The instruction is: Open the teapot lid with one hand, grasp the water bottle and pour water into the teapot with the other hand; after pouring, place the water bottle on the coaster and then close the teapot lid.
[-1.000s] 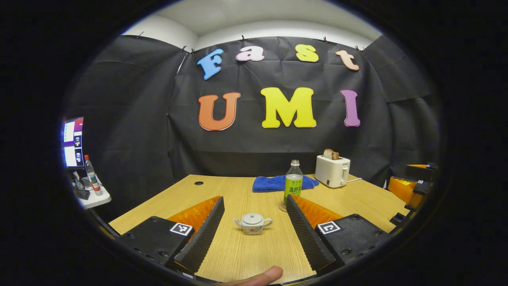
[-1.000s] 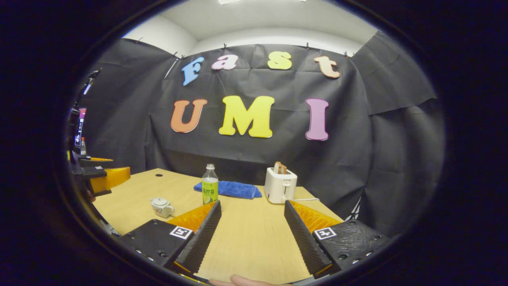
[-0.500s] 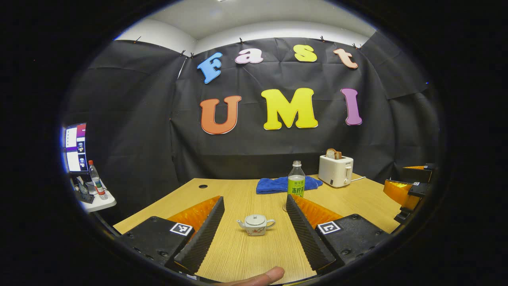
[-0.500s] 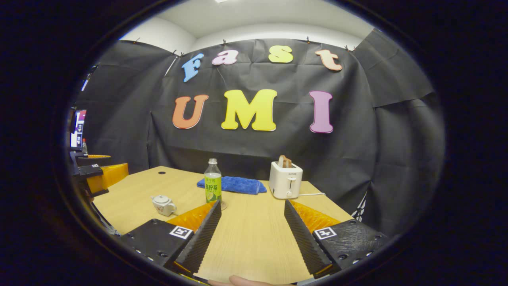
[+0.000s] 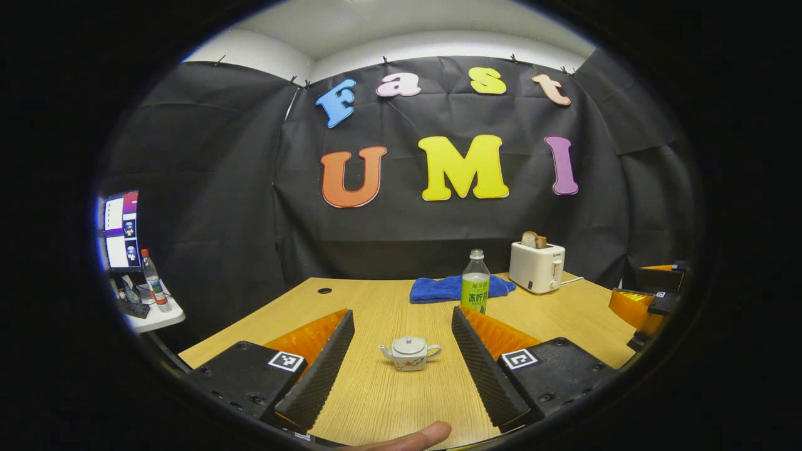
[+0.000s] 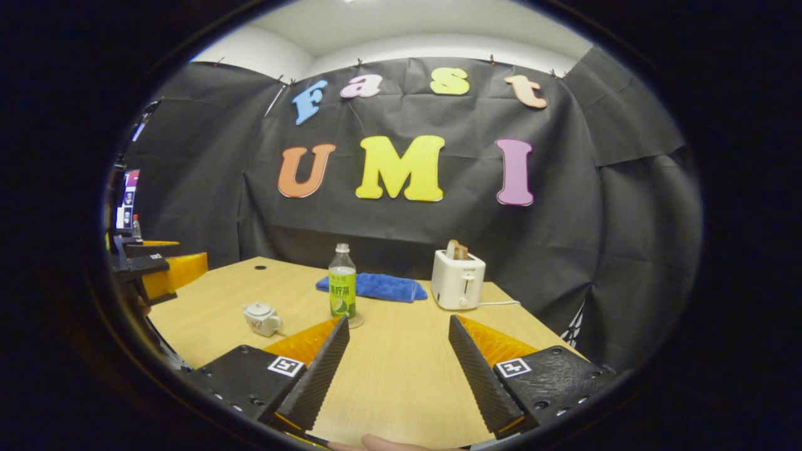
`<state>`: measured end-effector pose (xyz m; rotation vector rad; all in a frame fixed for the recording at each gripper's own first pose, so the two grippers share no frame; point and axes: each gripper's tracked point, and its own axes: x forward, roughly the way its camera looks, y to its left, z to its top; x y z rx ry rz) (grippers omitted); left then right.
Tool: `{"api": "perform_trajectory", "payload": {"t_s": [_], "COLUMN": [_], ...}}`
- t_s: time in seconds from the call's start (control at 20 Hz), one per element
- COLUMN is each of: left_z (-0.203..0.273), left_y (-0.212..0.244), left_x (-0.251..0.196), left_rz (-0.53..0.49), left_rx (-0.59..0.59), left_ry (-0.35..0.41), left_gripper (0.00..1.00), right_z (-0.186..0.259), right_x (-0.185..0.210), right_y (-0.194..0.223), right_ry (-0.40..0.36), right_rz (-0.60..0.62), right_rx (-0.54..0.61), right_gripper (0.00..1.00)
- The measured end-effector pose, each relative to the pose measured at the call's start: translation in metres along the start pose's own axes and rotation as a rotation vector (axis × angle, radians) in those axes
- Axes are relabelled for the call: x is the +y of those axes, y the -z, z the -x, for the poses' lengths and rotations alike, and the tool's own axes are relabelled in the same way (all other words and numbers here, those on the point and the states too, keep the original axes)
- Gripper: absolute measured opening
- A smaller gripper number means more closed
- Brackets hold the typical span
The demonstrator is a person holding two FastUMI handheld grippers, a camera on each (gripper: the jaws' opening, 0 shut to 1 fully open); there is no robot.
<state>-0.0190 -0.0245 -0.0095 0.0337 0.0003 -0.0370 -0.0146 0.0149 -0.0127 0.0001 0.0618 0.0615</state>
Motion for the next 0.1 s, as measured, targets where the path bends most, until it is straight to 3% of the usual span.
{"api": "perform_trajectory", "payload": {"t_s": [0.1], "left_z": [-0.0003], "left_y": [0.0013], "left_x": [-0.0009], "left_rz": [0.001], "left_rx": [0.005], "left_ry": [0.000], "left_gripper": [0.98], "right_z": [-0.0008], "right_x": [0.0007], "right_y": [0.0010], "right_ry": [-0.003], "right_rz": [0.002], "right_rx": [0.002], "right_gripper": [0.95]}}
